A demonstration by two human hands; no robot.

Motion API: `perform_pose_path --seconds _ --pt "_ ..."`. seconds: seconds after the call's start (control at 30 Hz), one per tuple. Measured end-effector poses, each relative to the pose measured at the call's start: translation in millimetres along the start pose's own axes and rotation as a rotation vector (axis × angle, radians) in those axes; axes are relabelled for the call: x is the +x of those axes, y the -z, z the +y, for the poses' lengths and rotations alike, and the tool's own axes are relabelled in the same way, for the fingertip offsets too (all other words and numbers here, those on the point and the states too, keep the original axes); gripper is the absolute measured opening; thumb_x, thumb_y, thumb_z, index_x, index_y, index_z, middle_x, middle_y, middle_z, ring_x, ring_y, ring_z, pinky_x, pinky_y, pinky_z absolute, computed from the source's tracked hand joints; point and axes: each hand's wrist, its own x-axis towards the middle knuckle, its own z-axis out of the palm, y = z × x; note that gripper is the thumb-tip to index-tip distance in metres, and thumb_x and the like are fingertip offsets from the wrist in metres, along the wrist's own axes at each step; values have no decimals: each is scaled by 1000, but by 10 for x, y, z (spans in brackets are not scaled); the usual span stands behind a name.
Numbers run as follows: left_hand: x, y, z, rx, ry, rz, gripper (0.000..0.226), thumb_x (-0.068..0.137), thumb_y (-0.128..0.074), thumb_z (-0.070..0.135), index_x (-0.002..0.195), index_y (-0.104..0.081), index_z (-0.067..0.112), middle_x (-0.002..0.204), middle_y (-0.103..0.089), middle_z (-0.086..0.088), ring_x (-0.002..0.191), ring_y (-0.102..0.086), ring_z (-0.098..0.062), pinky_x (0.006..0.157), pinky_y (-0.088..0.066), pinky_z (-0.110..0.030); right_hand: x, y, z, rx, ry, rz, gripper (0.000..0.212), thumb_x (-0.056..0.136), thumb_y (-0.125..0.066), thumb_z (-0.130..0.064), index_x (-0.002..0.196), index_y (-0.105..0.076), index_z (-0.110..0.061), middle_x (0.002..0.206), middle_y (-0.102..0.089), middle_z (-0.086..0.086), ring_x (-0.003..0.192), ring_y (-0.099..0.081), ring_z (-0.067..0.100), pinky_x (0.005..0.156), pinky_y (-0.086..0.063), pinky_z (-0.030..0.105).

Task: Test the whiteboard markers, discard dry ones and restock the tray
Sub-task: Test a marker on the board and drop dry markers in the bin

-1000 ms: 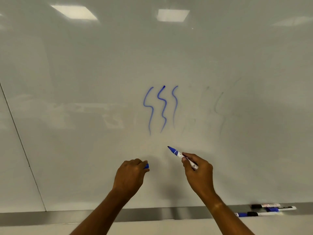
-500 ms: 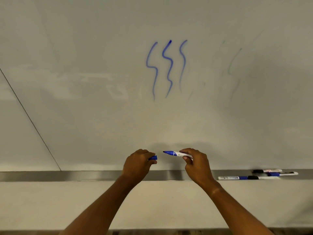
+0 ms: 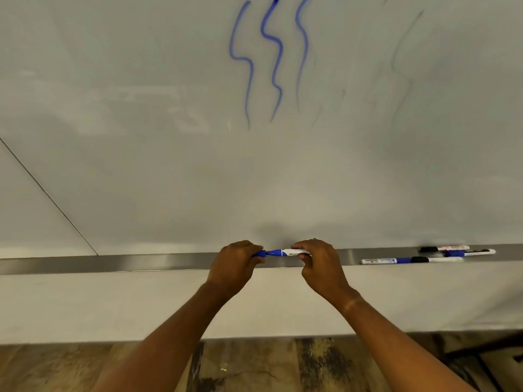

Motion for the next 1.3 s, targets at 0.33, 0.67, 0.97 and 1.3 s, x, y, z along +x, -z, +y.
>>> perform_pose_path --seconds 0.33,0.67,0.97,1.3 --pt "-106 -244 7 39 0 -94 14 87 -66 19 97 -71 11 86 -67 -6 73 -60 -22 68 -51 -34 -153 -140 29 17 -64 -99 27 85 -65 -1 106 -73 -16 98 -72 0 89 -63 15 82 -45 19" --pt "-178 -364 226 37 -72 -78 13 70 -79 1 80 -71 4 66 -65 -10 53 -61 -24 53 -48 -25 -124 -255 -125 -11 92 -74 26 76 -62 6 86 -76 -13 78 -72 4 72 -62 20 71 -49 23" --pt "-341 -376 249 64 -12 -67 17 70 -82 7 84 -71 7 75 -69 -8 57 -65 -22 54 -55 -28 -34 -108 147 -19 34 17 22 92 -60 -9 112 -69 -8 102 -72 7 95 -66 24 88 -44 23" --pt "-295 -643 298 125 -3 -119 19 83 -71 26 91 -71 9 83 -68 -9 64 -64 -33 58 -53 -35 -555 487 799 -117 -327 102 47 91 -51 -43 123 -62 -10 120 -66 9 110 -59 26 97 -41 33"
